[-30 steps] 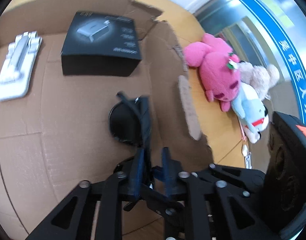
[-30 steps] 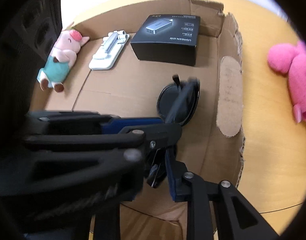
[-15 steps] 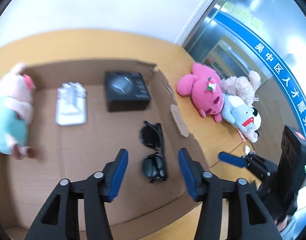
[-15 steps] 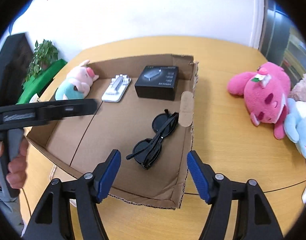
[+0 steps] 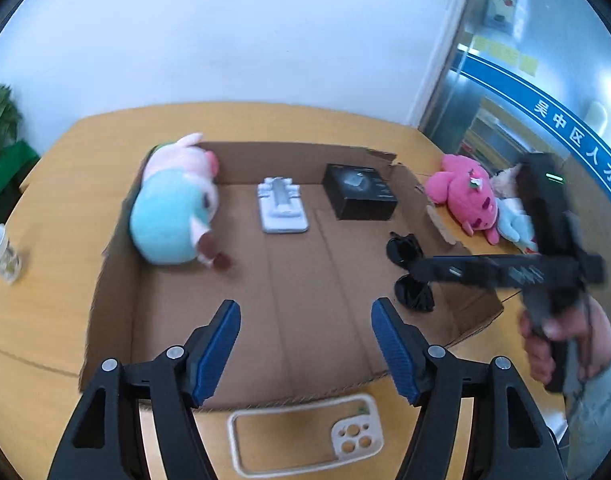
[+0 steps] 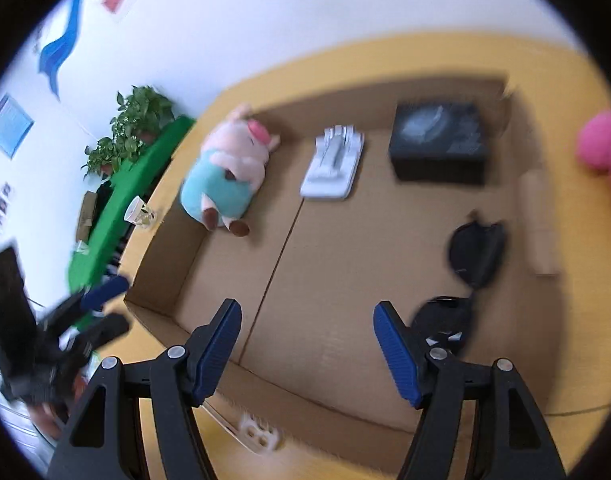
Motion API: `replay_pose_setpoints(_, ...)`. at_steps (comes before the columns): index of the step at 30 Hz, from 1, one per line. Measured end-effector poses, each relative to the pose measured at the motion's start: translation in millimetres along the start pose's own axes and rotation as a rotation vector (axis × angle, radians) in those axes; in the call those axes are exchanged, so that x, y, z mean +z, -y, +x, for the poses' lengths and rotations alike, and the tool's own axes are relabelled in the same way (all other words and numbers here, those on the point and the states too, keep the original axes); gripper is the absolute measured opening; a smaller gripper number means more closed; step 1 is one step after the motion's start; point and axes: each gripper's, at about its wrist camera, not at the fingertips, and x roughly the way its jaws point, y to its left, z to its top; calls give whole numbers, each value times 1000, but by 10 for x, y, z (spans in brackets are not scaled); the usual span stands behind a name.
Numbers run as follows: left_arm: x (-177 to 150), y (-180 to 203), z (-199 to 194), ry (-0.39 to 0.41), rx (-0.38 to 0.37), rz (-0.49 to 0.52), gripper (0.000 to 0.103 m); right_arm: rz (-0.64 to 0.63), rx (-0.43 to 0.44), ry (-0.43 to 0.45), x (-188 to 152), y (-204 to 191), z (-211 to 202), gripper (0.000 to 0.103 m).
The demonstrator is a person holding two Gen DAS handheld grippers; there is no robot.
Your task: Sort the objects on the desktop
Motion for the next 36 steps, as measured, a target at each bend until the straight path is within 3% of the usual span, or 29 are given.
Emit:
replay_pose_setpoints(7,-187,-237,-60,-7,23,-15,67,201,-108,-104,301,505,485,68)
replay_pose_setpoints(12,-238,-375,-49,-11,8,-41,67,229,-156,-149,205,679,557,69)
replay_pose_setpoints(17,-252,-387,-5,-19,-2,-42,67,216,-204,-137,187,685,491,68)
replay_pose_setpoints(36,-329,-384,10,-35,1,-53,67,285,-162,-114,295,768,534,69)
